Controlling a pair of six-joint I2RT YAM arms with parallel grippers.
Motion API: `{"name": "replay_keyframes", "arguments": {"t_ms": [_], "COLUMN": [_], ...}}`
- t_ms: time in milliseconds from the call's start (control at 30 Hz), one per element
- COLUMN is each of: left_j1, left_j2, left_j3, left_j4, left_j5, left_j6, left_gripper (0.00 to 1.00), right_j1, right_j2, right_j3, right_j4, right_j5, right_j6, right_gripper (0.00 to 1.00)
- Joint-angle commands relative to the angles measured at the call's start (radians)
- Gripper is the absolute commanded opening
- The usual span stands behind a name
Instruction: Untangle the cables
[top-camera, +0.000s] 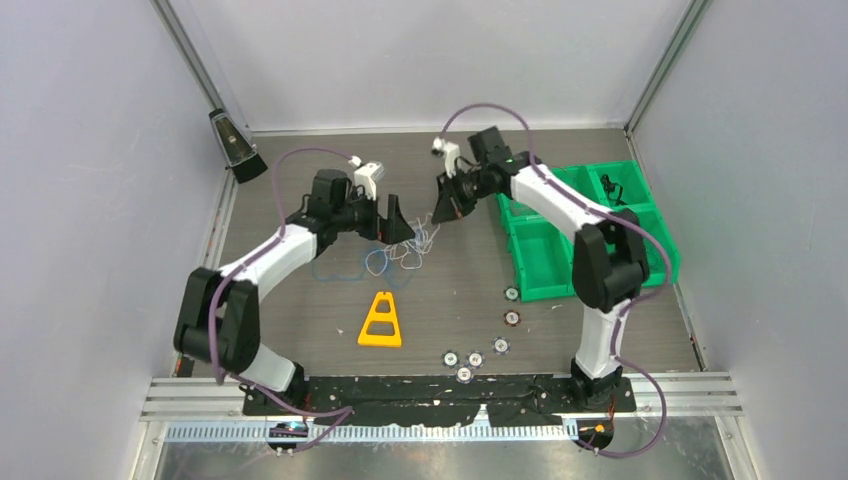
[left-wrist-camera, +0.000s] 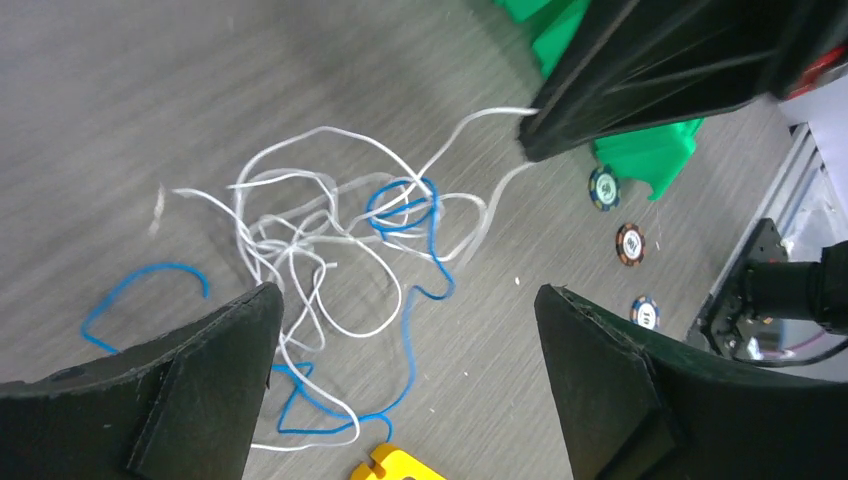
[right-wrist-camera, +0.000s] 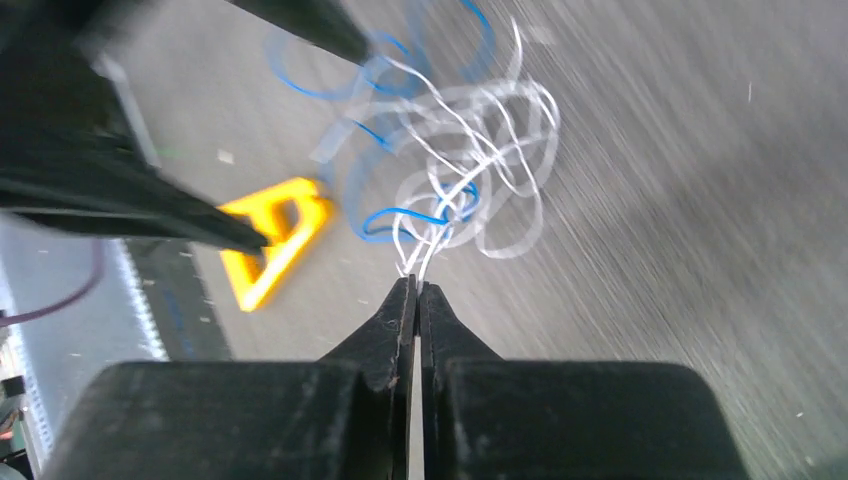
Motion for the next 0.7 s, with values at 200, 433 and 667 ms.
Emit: {"name": "replay_keyframes", "arguments": {"t_ms": [200,433,667], "left_j1": [-0.035,-0.065,0.016], "left_j2": [-0.288,-0.234,-0.218], "left_j3": [-0.092,-0.042,-0.189], "left_j4": [0.409,0.394,0.367], "left_j5": [-0.034,-0.106,-0.027], "left_j6": [0.268,0.234,0.192], "left_gripper": [0.95,0.66,0.58], "right_j1": [0.03,0.071,0.033], "right_j2": [-0.214,-0.224,-0.247], "right_j3": [0.236,0.383,0.553], "right_j4": [0.055,0.058,0.204], "right_j5": [-0.272,-0.319,-0.263], "right_j6": [0.195,0.272,0.452], "right_gripper": [0.06,0.05,0.05]}}
